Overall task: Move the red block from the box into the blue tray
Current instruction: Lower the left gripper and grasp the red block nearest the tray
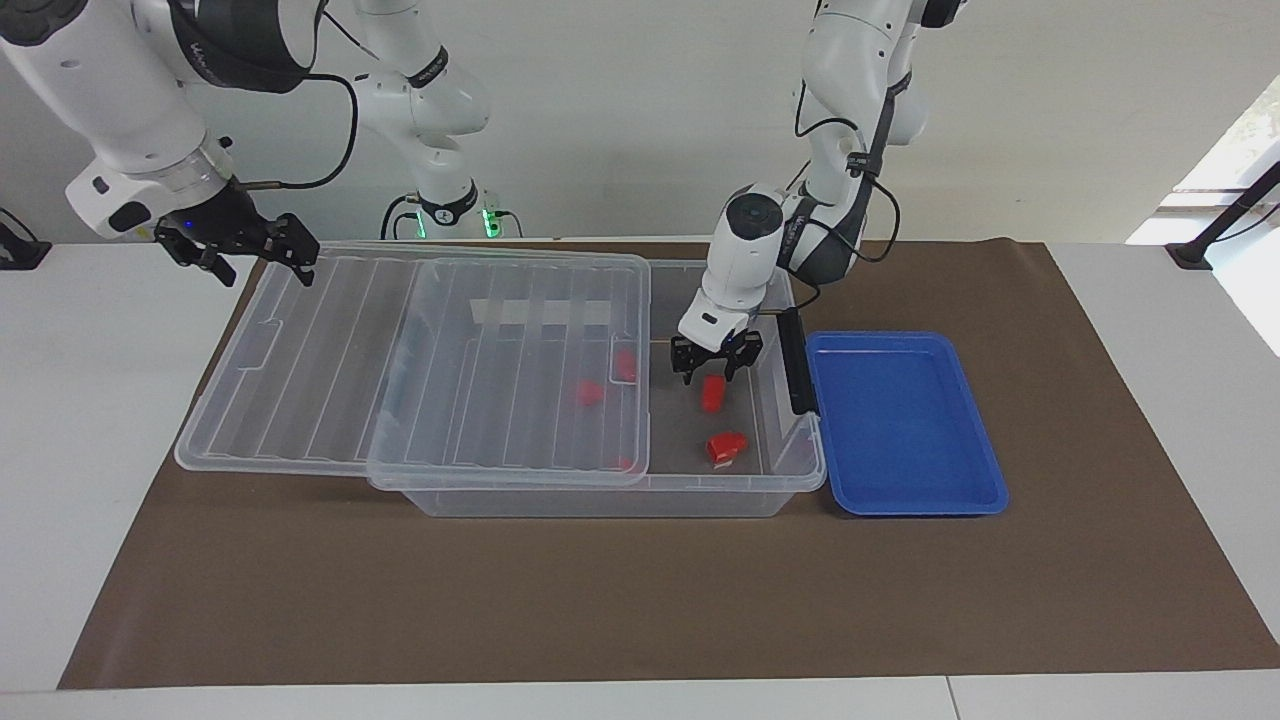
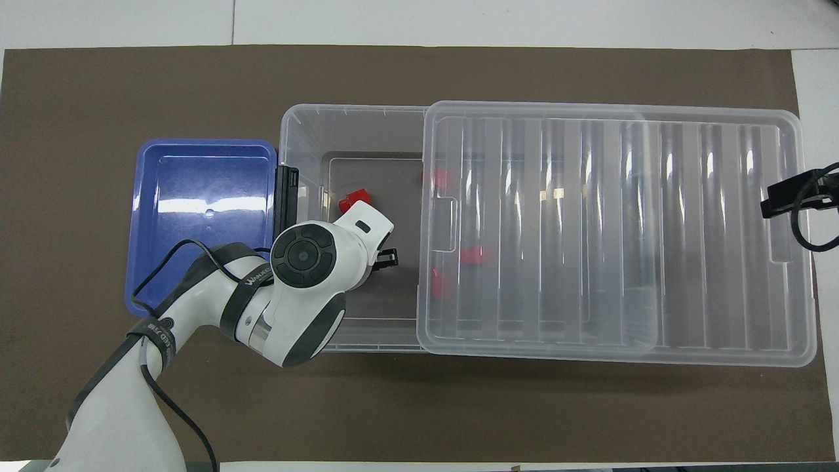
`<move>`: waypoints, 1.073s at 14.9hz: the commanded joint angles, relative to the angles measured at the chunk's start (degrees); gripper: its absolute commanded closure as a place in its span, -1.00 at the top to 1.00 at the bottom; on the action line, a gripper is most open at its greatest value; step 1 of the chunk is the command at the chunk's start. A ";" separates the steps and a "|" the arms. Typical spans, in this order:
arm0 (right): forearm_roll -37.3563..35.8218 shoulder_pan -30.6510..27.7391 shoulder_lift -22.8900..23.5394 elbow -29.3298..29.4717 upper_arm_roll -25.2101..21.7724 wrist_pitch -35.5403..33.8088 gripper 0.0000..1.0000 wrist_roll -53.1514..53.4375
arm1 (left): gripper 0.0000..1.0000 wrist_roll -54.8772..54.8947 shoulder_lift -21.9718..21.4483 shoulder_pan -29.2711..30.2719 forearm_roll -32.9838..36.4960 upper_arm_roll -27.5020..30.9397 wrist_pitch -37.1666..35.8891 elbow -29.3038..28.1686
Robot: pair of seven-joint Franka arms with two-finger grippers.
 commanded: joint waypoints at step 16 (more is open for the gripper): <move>0.61 -0.50 0.43 0.78 0.15 -0.67 1.00 0.93 | -1.00 -0.06 -8.35 1.73 0.94 1.30 -19.47 9.34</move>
